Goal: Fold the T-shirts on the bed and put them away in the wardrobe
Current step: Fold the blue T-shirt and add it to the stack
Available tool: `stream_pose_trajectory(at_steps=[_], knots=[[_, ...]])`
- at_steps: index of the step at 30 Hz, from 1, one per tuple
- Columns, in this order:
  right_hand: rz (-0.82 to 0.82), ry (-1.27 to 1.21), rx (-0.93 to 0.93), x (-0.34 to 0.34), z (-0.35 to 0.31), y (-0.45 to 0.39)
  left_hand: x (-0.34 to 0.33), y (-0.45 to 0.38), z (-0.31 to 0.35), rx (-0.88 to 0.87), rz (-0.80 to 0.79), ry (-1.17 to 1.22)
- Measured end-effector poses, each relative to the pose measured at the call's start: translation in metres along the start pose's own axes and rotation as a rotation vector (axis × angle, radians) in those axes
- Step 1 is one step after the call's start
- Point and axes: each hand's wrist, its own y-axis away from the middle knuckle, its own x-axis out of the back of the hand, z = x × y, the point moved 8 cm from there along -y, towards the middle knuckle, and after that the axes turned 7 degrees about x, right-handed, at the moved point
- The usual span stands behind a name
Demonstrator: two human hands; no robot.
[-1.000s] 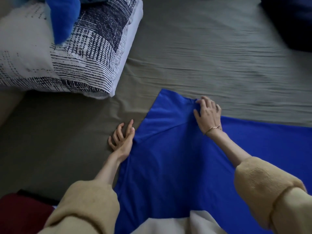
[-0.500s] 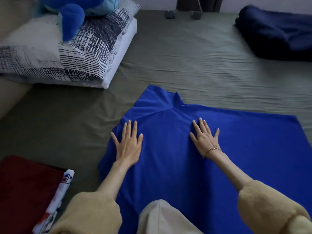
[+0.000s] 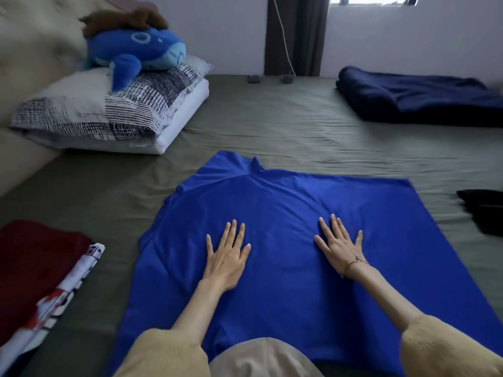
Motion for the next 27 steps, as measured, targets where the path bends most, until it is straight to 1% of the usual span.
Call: stream_pose_trajectory(at_steps=[3, 6, 11, 15, 21, 25, 27], knots=[[0.004, 0.001, 0.041, -0.004, 0.004, 0.028, -0.008, 0.025, 0.006, -0.002, -0.023, -0.011], [0.026, 0.064, 0.065, -0.008, 0.014, 0.053, -0.014, 0.046, 0.007, 0.018, -0.050, -0.016], [-0.008, 0.055, 0.093, -0.011, 0.034, 0.101, -0.024, 0.092, 0.011, 0.057, -0.047, -0.015], [0.011, 0.021, 0.127, -0.017, 0.050, 0.127, -0.030, 0.117, 0.015, 0.031, -0.070, 0.000], [-0.085, -0.061, 0.328, -0.023, 0.051, 0.164, -0.027, 0.143, 0.023, -0.028, -0.160, 0.031], [-0.138, -0.089, 0.387, -0.021, 0.054, 0.180, -0.024, 0.151, 0.024, -0.018, -0.234, -0.056], [-0.168, -0.086, 0.394, -0.019, 0.055, 0.186, -0.022, 0.152, 0.025, -0.005, -0.225, -0.086]])
